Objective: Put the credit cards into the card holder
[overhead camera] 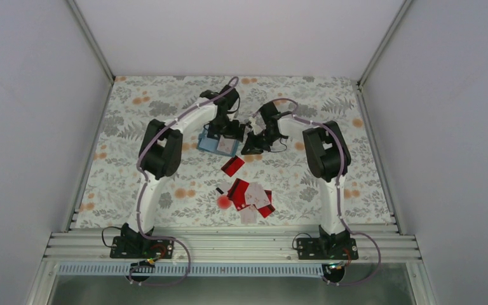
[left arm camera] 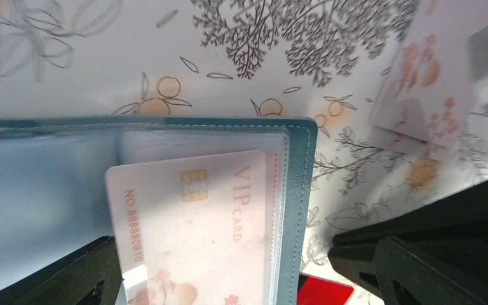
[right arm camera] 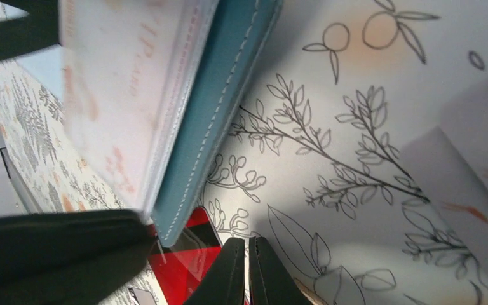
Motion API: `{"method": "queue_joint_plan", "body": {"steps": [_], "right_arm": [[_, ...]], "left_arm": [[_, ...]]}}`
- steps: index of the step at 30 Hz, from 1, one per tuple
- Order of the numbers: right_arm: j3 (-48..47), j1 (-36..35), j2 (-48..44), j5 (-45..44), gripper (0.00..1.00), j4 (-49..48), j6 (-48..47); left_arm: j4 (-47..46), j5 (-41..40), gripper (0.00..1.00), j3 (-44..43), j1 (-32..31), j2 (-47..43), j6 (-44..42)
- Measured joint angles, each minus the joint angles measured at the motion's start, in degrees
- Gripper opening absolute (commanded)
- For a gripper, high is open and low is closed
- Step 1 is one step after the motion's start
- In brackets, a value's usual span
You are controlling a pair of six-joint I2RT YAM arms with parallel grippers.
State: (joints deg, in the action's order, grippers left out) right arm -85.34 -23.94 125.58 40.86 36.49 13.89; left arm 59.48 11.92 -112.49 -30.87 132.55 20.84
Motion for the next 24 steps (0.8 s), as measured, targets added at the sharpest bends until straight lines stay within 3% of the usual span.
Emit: {"method": "queue_joint_plan", "body": {"steps": [7,13,24], "right_arm": [[1.8,0.0,-2.5,-1.4,0.04,0.0,-0.2],[1.8,0.0,-4.9,-1.3,0.04,0.0,0.0],[0.8,0.0,-5.6,1.6,0.04,-0.5,2.1]], "left_arm": [[0.1,-1.2,0.89,1.1,0.7,-7.6,0.0],[-2.1,0.2,0.86,8.2,3.9,-13.5,-2.1],[-9.2,11.1,0.85,22.4,14.1,-15.7,-5.4]]}}
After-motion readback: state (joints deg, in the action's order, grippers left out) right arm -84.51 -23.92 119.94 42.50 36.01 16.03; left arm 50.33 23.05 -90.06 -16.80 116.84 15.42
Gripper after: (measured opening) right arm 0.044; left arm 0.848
